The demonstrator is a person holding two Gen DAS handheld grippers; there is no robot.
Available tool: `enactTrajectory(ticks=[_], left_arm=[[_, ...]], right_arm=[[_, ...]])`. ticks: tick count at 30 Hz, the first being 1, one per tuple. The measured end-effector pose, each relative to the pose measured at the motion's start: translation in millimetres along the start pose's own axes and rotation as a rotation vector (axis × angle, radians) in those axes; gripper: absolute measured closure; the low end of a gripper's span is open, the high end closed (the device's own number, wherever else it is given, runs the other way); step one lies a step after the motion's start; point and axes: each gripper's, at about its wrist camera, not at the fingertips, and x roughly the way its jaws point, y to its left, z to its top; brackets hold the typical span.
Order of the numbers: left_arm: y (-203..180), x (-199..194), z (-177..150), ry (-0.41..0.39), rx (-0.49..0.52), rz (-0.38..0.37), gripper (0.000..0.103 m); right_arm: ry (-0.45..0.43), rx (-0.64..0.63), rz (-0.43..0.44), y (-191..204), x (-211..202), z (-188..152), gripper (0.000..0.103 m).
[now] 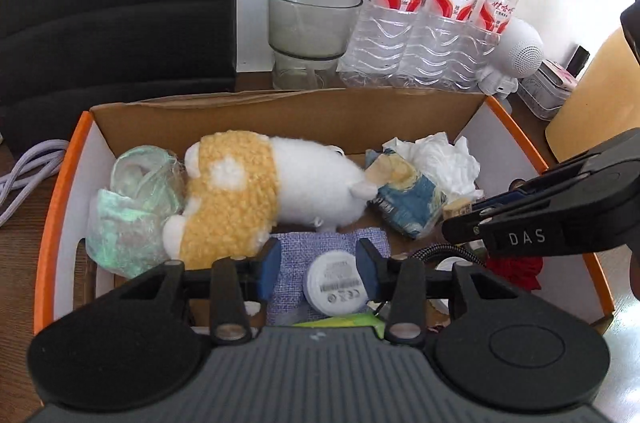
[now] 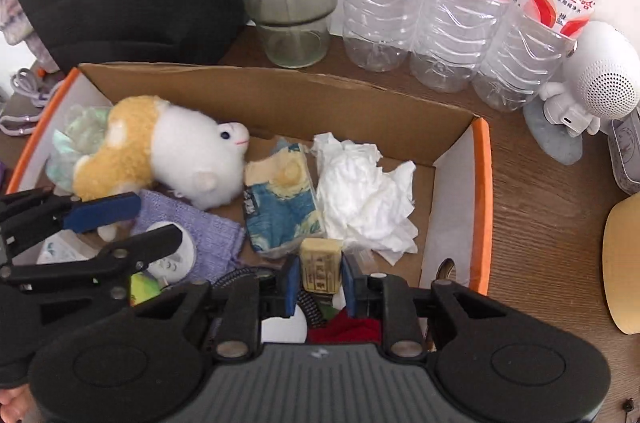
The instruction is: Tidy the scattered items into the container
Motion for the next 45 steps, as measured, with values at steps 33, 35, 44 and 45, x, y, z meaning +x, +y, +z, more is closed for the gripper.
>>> enactTrajectory(ticks=[33,35,44,45], left_arm=[[-10,-150,-73,-0.394,-0.067,0.274,0.000],[-13,-155,-87,-0.435,-0.076,0.249,0.000],[-26,-189,-137,-0.528,-0.053,0.258,0.000],[-28,-195,-147,-0.530,-0.055,0.266,0.000]], right_arm=[[-0.587,0.051,-0.035,54,-123,-129,0.019],[-0.684,0.029,-0.054,63,-124,-149,0.018],[-0.803,0.029,-0.035,77,-144,-200,0.018],[-0.809,0.034,-0.026,79,-147,-211,0.018]])
